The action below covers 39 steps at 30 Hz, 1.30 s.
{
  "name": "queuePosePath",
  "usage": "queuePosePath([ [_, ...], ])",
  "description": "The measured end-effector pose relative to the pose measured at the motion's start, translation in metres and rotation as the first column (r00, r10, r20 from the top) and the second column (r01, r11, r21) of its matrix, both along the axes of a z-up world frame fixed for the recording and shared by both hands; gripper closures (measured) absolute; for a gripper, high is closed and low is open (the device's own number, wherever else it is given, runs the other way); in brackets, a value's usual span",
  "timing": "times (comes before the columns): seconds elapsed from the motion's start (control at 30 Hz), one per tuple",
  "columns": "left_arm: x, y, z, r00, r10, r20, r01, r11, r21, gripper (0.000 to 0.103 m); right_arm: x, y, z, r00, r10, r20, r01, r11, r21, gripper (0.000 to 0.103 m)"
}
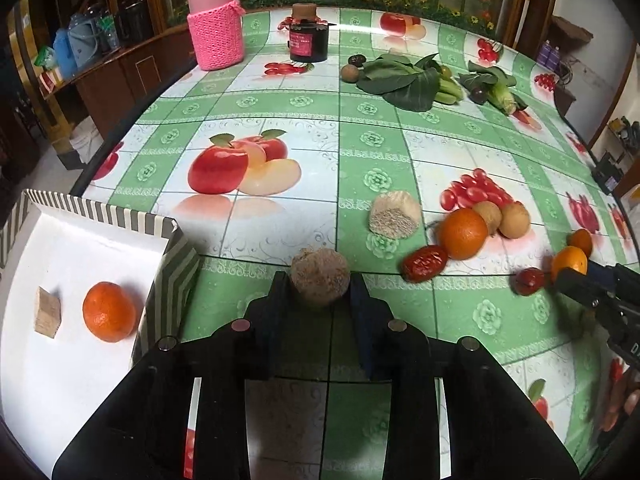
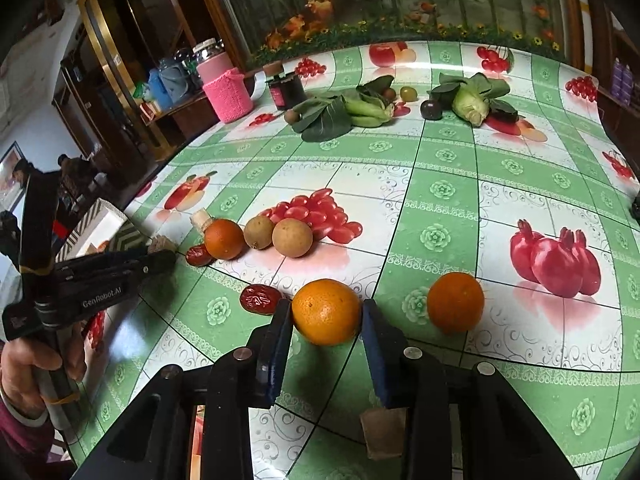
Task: Organize fruits
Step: 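Carry the rice cake into the white tray with the left tool while the right drops the orange there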
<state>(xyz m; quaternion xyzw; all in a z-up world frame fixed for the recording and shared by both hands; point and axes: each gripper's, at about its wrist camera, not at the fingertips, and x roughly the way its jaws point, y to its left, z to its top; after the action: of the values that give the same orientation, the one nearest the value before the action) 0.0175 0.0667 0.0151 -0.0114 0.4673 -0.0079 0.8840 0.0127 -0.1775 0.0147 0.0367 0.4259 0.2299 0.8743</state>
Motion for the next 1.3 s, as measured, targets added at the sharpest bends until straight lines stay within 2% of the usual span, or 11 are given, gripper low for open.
queuePosePath([
  [0.43, -0.058, 0.009, 0.039, 0.997, -0.020, 0.075, 0.024, 0.998, -0.051, 0.074, -0.035, 0.020, 0.027, 0.998, 0.031, 0.051, -0.033, 0.998, 0.047, 0.069],
  [0.6, -0.085, 0.039, 0.055, 0.995, 0.014, 0.094, -0.007, 0.998, -0.069, 0.074, -0.051, 0.051, 0.038, 0.993, 0.094, 0.073, -0.099, 0.993, 0.062, 0.069],
  [0.7, -0.099, 0.063, 0.063, 0.993, 0.055, 0.109, -0.050, 0.997, -0.051, 0.074, -0.057, 0.076, 0.044, 0.986, 0.147, 0.082, -0.154, 0.985, 0.084, 0.069],
  [0.8, -0.112, 0.091, 0.068, 0.987, 0.105, 0.118, -0.104, 0.994, -0.018, 0.074, -0.062, 0.103, 0.048, 0.976, 0.200, 0.087, -0.208, 0.973, 0.097, 0.069],
  [1.0, -0.127, 0.140, 0.065, 0.975, 0.195, 0.104, -0.196, 0.981, -0.005, 0.074, -0.059, 0.167, 0.053, 0.943, 0.324, 0.078, -0.331, 0.937, 0.112, 0.070],
  [1.3, -0.134, 0.174, 0.059, 0.964, 0.252, 0.087, -0.251, 0.968, -0.028, 0.074, -0.054, 0.251, 0.051, 0.885, 0.463, 0.055, -0.466, 0.878, 0.107, 0.070],
])
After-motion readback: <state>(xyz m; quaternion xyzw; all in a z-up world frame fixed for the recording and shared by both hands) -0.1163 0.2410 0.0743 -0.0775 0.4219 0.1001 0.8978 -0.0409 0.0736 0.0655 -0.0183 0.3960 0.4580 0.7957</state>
